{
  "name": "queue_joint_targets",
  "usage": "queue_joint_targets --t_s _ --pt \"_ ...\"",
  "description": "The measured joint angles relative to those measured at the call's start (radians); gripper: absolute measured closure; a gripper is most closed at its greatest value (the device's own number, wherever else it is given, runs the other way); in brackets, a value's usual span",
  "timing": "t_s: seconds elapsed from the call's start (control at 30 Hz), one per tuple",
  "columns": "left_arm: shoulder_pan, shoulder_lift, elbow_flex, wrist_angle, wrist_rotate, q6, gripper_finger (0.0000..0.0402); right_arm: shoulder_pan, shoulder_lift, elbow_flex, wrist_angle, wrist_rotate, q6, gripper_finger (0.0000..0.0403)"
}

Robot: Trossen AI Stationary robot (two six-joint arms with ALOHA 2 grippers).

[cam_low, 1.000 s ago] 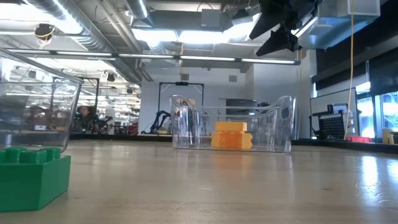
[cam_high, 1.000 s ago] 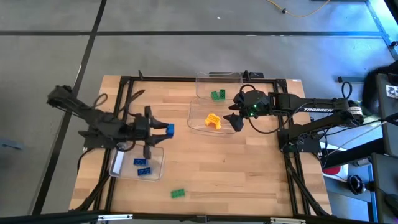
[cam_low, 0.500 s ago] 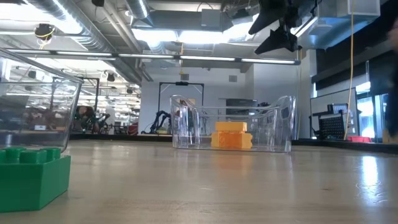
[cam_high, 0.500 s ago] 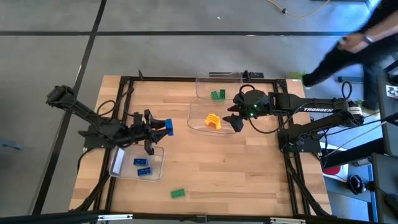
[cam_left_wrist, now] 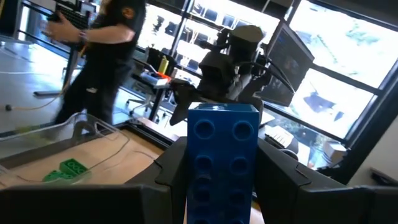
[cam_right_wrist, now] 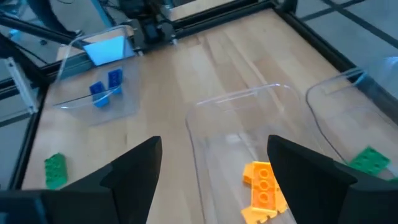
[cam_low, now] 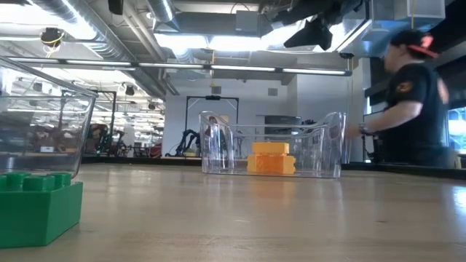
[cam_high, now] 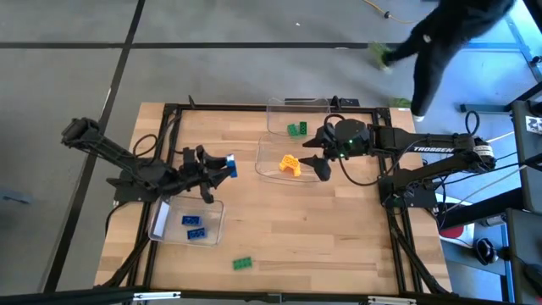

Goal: Sort & place blocks by color
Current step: Put the blue game piece into the bottom bottom transparent bin

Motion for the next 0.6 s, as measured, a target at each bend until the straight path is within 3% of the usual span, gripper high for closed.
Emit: queue_joint_targets --t_s 0.37,0.6 --pt "0.057 0.000 0.000 -0.001 0.109 0.001 0.0273 0.000 0.000 0.000 0.079 -0.019 0.030 0.0108" --pt "0.114 0.000 0.000 -0.001 0.229 0.001 0.0273 0.000 0.000 0.000 0.102 -0.018 0.050 0.0108"
